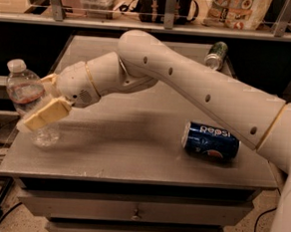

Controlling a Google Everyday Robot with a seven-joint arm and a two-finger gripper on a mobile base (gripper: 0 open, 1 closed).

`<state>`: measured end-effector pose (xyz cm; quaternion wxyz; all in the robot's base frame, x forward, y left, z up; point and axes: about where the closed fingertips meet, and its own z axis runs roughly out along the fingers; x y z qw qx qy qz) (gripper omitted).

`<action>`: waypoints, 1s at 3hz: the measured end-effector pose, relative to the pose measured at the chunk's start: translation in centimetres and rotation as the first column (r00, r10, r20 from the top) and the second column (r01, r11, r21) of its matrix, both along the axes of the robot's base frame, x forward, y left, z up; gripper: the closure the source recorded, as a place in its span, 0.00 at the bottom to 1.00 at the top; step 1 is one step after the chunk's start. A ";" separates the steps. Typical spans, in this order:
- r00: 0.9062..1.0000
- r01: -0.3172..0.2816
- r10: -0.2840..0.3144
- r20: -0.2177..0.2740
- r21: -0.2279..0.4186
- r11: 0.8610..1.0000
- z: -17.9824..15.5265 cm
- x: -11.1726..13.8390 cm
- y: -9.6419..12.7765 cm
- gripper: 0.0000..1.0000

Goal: Knock water bottle over

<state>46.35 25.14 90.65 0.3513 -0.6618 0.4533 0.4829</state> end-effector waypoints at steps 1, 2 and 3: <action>1.000 0.011 -0.011 0.006 -0.010 1.000 0.3 -0.1 -0.1 0.65; 0.998 0.042 -0.040 0.040 -0.052 0.998 1.0 0.7 -1.1 0.88; 0.993 0.070 -0.053 0.107 -0.159 0.985 2.1 2.0 -3.0 1.00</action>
Offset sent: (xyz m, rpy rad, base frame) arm 0.0216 -0.0304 0.0205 -0.1137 -0.0845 -0.0945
